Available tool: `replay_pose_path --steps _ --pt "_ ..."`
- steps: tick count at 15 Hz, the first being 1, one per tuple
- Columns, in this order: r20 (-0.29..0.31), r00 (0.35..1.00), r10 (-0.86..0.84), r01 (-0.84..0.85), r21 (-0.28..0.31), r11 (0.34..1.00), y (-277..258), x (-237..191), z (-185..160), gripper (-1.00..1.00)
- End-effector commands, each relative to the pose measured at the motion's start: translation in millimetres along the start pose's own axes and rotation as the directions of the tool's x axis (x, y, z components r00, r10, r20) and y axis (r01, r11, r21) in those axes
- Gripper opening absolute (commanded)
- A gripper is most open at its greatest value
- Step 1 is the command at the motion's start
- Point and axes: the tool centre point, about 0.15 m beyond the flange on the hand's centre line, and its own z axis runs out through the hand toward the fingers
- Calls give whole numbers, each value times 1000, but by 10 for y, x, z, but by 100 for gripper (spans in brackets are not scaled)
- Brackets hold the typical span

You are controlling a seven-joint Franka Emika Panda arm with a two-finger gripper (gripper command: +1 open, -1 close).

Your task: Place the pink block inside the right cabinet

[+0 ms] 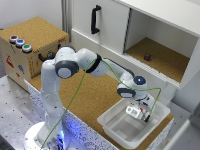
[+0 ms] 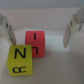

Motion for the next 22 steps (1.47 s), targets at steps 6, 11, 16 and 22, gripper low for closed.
replay_pose_path --steps 6,11,16,22 --pt "50 998 37 -40 44 998 122 245 322 -100" --pt "35 998 43 -45 35 998 95 140 1 -100" --pt "-94 993 69 -65 46 997 96 380 -770 -100" --pt "-357 929 98 -58 121 991 53 1338 -1810 -100"
